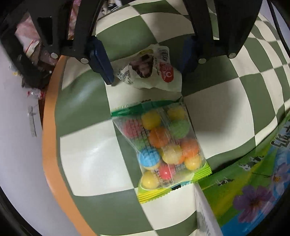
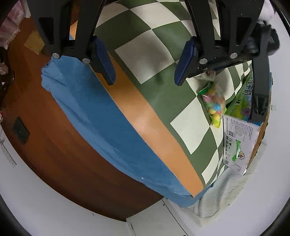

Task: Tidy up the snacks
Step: 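Grasp the photo-printed packet with the left gripper while the right grasps the candy-ball bag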

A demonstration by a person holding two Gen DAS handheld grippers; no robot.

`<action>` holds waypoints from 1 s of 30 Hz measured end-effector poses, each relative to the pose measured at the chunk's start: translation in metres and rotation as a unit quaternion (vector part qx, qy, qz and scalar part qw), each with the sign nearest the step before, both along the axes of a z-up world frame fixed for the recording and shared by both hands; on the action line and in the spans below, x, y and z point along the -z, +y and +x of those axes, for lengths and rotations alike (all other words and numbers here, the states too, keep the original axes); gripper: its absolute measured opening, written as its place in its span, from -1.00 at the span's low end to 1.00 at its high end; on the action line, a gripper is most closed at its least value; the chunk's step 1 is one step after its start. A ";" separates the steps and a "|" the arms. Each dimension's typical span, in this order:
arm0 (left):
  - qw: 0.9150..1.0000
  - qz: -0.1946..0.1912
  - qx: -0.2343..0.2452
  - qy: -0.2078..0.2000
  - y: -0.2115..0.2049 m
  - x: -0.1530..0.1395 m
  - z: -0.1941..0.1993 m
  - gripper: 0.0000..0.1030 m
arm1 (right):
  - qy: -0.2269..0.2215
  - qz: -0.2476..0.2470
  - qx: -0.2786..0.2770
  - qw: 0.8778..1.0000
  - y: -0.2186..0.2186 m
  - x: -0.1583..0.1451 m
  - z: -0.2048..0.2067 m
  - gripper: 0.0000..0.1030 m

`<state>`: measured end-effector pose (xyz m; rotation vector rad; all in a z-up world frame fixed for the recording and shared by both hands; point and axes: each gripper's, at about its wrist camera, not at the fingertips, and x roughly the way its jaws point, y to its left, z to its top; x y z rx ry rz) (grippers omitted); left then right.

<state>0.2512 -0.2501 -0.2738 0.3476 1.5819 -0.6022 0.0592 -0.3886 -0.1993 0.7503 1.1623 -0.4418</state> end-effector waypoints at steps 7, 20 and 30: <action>0.999 0.019 -0.034 -0.023 0.071 -0.015 0.009 0.27 | -0.009 0.001 -0.080 0.997 0.030 -0.005 0.062 0.37; 0.975 0.032 -0.219 -0.003 0.200 0.002 0.048 0.28 | 0.065 -0.080 -0.214 0.971 0.128 0.041 0.180 0.62; 0.976 -0.004 -0.208 0.064 0.226 0.018 0.051 0.37 | 0.076 -0.056 -0.270 0.958 0.164 0.042 0.140 0.14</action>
